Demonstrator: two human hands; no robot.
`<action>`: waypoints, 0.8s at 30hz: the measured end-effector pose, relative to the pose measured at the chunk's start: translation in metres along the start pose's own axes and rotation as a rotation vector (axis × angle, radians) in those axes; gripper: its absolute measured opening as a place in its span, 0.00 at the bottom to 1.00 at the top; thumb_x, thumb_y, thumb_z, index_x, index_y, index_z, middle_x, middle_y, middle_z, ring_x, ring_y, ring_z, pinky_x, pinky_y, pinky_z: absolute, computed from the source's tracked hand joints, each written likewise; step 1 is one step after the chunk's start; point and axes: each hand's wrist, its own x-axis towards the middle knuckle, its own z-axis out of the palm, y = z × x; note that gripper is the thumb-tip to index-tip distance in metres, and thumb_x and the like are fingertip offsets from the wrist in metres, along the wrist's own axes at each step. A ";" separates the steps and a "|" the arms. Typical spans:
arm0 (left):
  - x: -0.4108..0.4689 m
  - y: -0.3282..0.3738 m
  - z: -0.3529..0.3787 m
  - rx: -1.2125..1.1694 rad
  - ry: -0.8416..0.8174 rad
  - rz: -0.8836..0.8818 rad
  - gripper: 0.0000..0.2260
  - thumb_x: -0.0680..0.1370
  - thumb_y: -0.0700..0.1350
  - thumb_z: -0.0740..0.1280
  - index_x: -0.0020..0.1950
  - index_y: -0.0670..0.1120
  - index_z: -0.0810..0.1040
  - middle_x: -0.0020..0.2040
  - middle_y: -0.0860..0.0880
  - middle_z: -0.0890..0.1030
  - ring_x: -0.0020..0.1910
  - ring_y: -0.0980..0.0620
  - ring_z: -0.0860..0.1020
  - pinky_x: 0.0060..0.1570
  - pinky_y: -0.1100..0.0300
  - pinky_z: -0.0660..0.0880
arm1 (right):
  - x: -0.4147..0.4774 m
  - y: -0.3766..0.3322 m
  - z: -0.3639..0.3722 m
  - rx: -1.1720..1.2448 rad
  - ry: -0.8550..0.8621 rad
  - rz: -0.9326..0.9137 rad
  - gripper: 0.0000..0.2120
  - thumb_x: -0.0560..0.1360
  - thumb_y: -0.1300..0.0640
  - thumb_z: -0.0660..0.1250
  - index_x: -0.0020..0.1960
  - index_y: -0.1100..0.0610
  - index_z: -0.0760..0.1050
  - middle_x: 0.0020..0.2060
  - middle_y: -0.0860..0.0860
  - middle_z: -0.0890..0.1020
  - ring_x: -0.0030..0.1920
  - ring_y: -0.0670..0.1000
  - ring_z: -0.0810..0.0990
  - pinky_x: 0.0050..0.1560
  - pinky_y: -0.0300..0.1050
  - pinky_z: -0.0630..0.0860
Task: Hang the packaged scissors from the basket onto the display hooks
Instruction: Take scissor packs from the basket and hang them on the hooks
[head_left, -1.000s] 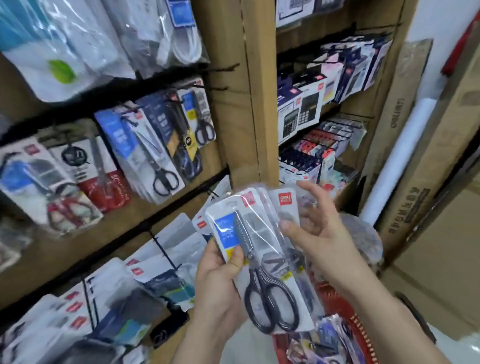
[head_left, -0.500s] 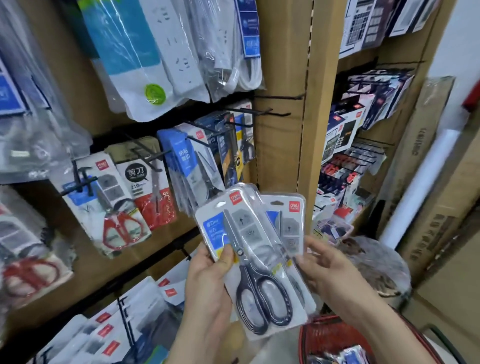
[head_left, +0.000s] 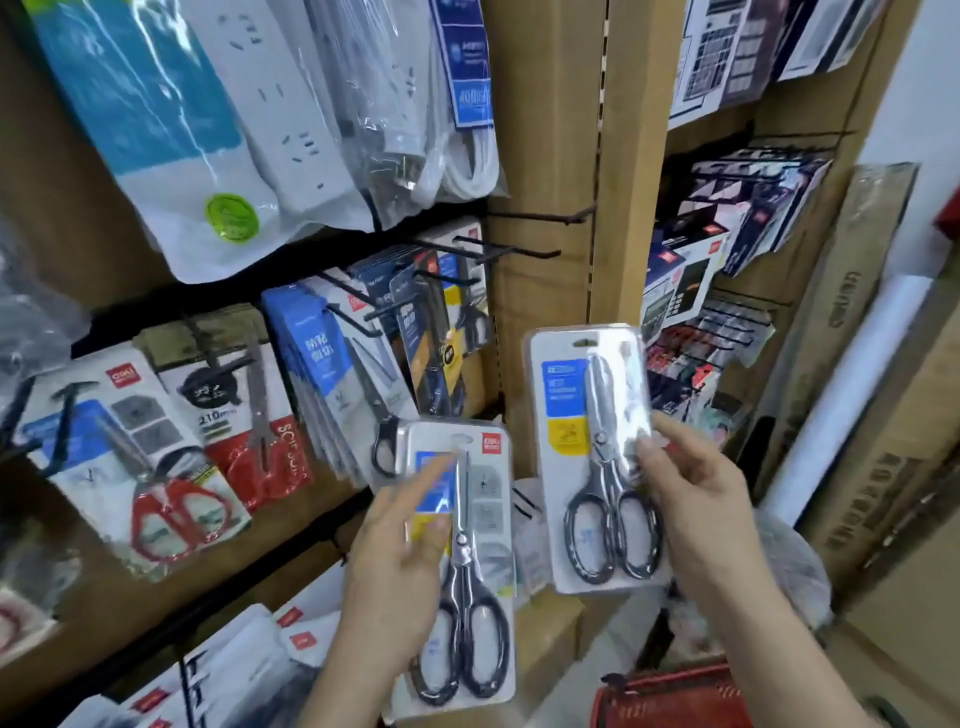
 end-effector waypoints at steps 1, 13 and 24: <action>0.007 0.000 0.009 0.032 0.002 0.013 0.29 0.81 0.36 0.62 0.49 0.76 0.78 0.62 0.56 0.74 0.56 0.69 0.73 0.50 0.79 0.66 | 0.004 -0.001 0.004 0.039 -0.031 0.010 0.11 0.79 0.65 0.63 0.57 0.54 0.80 0.41 0.52 0.87 0.39 0.50 0.84 0.39 0.45 0.82; 0.061 0.037 0.071 -0.175 0.097 -0.152 0.01 0.74 0.50 0.73 0.43 0.55 0.83 0.61 0.59 0.77 0.64 0.72 0.63 0.63 0.70 0.59 | 0.070 -0.004 0.003 0.085 -0.191 0.073 0.14 0.77 0.63 0.66 0.60 0.50 0.79 0.44 0.58 0.85 0.42 0.54 0.85 0.44 0.52 0.82; 0.095 0.039 0.084 -0.219 0.165 -0.085 0.09 0.66 0.63 0.68 0.37 0.62 0.85 0.46 0.62 0.84 0.63 0.58 0.76 0.63 0.58 0.71 | 0.098 -0.001 -0.008 0.087 -0.210 -0.014 0.18 0.80 0.67 0.61 0.61 0.49 0.80 0.57 0.46 0.84 0.60 0.49 0.81 0.60 0.46 0.78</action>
